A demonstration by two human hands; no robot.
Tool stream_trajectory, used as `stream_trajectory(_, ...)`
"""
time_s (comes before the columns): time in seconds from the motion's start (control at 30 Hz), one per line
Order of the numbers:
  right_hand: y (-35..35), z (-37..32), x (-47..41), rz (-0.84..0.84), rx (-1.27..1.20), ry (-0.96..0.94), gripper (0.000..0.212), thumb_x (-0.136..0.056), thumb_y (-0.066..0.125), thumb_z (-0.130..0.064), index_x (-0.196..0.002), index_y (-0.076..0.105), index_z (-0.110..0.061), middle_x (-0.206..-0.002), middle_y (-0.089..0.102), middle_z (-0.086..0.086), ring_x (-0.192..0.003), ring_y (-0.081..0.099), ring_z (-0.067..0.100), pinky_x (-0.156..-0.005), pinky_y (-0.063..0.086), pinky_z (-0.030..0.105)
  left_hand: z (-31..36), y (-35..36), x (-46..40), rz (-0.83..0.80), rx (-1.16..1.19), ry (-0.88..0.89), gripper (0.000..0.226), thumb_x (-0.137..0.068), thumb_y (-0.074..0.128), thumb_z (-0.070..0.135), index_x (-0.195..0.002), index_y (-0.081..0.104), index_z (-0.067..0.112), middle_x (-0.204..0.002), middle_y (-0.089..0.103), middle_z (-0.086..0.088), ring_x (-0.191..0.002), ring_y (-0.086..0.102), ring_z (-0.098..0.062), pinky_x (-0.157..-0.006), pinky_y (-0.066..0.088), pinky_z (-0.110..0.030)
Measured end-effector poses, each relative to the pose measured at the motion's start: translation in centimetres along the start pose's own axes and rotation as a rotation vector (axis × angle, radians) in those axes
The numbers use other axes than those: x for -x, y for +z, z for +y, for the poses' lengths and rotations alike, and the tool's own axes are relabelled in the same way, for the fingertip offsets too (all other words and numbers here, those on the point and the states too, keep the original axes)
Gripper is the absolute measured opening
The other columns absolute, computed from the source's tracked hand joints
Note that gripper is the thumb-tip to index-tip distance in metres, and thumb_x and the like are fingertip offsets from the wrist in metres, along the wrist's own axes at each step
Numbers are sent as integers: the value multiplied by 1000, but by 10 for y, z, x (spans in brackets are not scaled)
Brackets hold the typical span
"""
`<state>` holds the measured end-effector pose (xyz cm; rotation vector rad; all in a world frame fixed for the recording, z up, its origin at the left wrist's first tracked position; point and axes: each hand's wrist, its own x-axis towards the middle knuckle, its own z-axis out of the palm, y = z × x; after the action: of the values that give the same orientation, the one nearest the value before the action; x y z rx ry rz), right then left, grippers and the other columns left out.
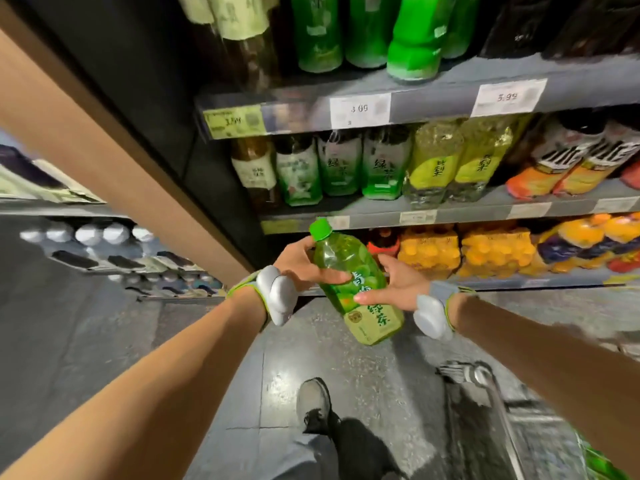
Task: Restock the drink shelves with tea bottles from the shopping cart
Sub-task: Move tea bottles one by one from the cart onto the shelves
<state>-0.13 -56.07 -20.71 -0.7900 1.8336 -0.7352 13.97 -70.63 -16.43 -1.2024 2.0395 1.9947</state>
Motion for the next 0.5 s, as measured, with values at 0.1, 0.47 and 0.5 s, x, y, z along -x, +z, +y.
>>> stream_trajectory(0.1,19,32,-42,10,19,8,98,-53,89,-45,-134,43,-16,-126,61,1,-116,58,18,-101,46,41,-38,-3,-33,17,-39,23,51,-66,81,-6,-113,63,5,-97,73,-4,-81,71,-8,-74,57,-20)
stream_trajectory(0.47,81,138,-201,172,115,-143,84,-62,87,-29,-131,42,-14,-117,62,0,-106,61,16,-97,47,35,-171,-14,-173,157,-239,123,59,-60,88,7,-114,63,13,-105,72,-3,-97,69,-17,-93,54,-36)
stream_trajectory(0.5,84,146,-218,193,110,-173,84,-62,87,-26,-131,41,-13,-118,61,1,-106,60,16,-99,46,36,-181,-15,-187,183,-255,148,61,-59,89,8,-114,64,14,-105,72,-2,-98,69,-19,-95,53,-39)
